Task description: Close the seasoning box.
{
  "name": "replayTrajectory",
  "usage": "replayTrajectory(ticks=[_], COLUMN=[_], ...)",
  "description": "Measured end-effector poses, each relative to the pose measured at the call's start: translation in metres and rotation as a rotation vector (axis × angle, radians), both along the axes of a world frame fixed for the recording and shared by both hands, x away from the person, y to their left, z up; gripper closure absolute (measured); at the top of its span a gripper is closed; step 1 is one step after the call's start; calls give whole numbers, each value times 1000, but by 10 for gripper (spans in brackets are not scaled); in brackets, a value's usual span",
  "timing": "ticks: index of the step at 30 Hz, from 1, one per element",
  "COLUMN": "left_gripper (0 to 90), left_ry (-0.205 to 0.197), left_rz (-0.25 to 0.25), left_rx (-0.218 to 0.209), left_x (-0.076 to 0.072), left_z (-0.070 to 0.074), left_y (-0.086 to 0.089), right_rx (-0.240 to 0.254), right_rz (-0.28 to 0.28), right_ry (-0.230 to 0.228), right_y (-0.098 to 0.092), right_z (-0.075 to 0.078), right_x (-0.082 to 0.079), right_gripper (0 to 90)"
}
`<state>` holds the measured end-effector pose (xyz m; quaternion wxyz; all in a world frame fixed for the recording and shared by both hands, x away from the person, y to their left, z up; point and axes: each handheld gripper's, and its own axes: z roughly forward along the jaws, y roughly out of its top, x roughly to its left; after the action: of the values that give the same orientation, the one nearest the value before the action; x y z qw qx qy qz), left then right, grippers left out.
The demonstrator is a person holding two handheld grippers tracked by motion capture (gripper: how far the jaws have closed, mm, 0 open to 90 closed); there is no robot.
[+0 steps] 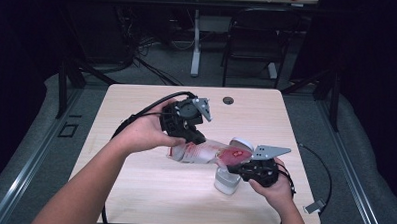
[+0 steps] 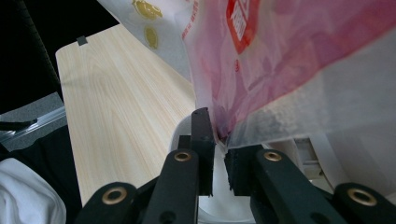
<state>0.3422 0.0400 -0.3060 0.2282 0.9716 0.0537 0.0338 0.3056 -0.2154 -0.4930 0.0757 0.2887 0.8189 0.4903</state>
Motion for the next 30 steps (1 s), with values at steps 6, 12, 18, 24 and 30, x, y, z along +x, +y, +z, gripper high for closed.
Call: replayTrajectory(ticks=[6, 12, 18, 24, 30], left_gripper=[880, 878, 876, 874, 874], left_ry=[8, 2, 5, 5, 7], left_rz=[10, 9, 10, 9, 7], left_rx=[-8, -8, -11, -11, -12], left_x=[1, 1, 2, 2, 3], left_z=[-1, -1, -1, -1, -1], left_y=[1, 1, 1, 1, 1], right_rx=[0, 0, 1, 4, 4], right_rz=[1, 1, 0, 1, 1], right_ry=[1, 2, 0, 1, 0], right_y=[0, 0, 0, 0, 0], right_z=[0, 0, -1, -1, -1], right_x=[0, 0, 0, 1, 1], right_gripper=[833, 834, 838, 842, 843])
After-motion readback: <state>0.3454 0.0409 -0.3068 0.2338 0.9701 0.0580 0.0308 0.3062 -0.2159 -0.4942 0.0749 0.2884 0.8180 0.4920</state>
